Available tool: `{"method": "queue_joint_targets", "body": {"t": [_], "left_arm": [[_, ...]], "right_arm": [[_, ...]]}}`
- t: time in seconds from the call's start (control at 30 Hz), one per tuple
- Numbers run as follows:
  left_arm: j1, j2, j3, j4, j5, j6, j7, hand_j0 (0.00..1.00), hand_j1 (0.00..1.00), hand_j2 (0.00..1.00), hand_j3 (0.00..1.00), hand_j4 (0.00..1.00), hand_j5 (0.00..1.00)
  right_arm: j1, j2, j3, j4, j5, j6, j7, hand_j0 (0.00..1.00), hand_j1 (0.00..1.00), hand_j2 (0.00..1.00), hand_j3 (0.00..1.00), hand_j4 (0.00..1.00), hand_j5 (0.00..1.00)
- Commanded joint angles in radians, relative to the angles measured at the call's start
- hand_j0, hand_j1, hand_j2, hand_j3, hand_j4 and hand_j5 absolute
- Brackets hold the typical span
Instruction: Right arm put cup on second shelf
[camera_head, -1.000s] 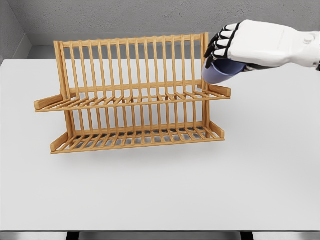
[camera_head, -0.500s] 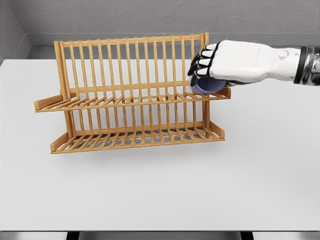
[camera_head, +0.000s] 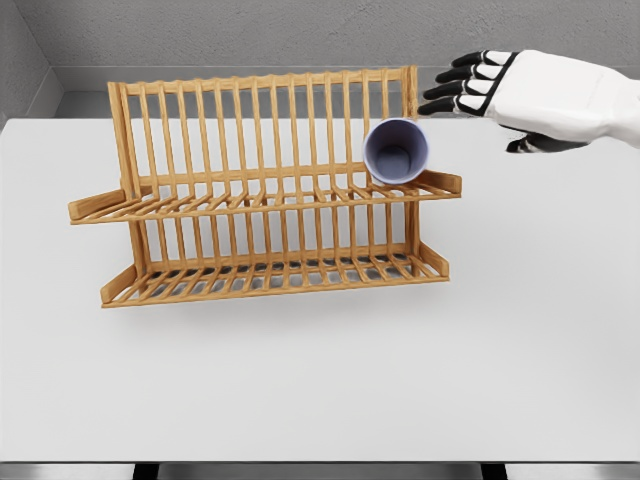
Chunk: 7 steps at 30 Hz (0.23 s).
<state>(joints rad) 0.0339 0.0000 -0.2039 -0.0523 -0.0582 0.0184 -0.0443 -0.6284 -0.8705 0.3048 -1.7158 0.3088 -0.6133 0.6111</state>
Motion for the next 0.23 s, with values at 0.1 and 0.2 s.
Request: {"method": "queue_joint_targets", "body": {"t": [0.1,0.2], "left_arm": [[0.0,0.0,0.0,0.0,0.0,0.0,0.0,1.0,1.0,1.0,1.0,1.0,1.0],[0.0,0.0,0.0,0.0,0.0,0.0,0.0,1.0,1.0,1.0,1.0,1.0,1.0]], "right_arm": [[0.19,0.079,-0.276,0.041,0.001,0.002,0.0,1.0,1.0,1.0,1.0,1.0,1.0],[0.268,0.12,-0.277,0.031,0.003,0.002,0.0,1.0,1.0,1.0,1.0,1.0,1.0]]}}
